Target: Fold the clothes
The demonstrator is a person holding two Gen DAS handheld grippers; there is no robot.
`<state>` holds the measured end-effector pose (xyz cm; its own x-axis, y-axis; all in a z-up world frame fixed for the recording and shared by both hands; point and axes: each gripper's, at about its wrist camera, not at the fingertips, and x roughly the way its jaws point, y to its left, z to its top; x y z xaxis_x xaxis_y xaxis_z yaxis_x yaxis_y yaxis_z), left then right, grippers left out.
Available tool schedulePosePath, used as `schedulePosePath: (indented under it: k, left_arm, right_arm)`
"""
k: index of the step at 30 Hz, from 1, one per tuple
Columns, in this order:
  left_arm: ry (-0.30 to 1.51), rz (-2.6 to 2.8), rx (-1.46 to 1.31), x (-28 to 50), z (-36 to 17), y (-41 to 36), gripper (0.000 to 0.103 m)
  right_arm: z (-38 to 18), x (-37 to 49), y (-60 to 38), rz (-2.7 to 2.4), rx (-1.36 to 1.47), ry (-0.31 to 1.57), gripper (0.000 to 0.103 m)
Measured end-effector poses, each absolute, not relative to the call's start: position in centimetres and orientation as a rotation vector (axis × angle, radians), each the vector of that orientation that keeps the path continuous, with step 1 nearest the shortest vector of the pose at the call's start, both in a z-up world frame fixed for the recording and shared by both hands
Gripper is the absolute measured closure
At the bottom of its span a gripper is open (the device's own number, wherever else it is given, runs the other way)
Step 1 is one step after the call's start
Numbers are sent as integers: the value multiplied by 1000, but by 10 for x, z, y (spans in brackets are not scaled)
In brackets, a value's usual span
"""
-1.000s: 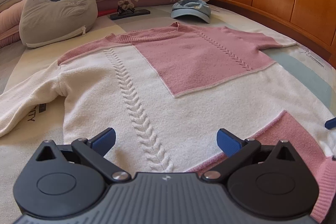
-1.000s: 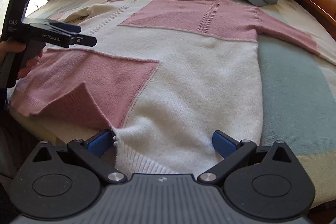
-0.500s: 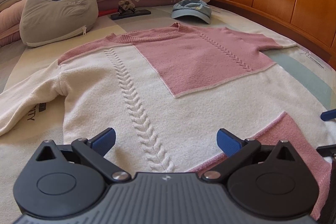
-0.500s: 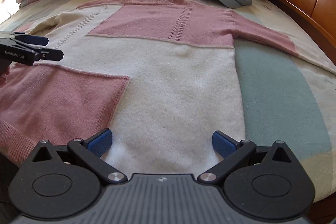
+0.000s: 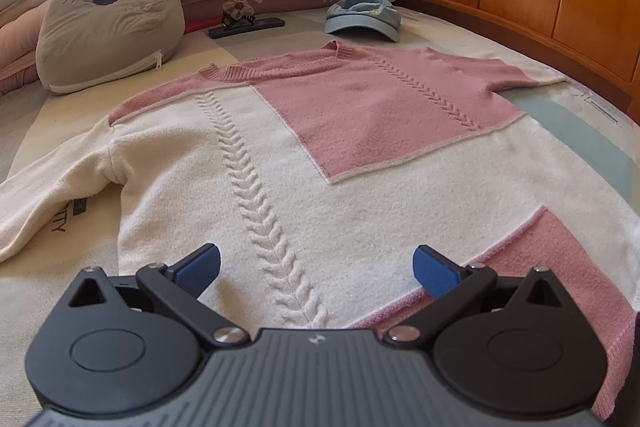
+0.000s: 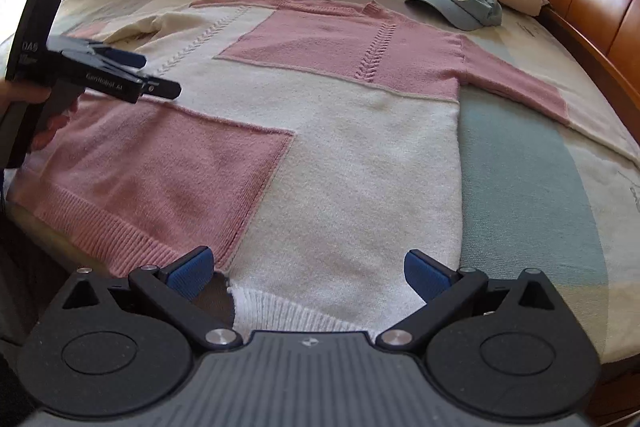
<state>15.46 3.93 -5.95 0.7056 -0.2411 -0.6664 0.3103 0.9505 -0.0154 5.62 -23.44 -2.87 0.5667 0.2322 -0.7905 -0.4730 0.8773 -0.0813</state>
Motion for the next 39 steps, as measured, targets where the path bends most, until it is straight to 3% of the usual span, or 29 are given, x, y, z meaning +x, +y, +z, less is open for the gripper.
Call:
schedulePosePath:
  k: [10, 19, 29, 39]
  left_arm:
    - [723, -301, 93, 155, -59, 42, 1]
    - [727, -305, 102, 155, -60, 40, 1]
    - [733, -298, 111, 156, -62, 40, 1]
    - [737, -290, 119, 157, -65, 39, 1]
  right_arm:
    - [-27, 32, -210, 173, -734, 708, 0]
    - [6, 33, -220, 147, -645, 621, 0]
    - [-43, 47, -219, 230, -544, 842, 0]
    - [-27, 113, -256, 323, -34, 834, 0]
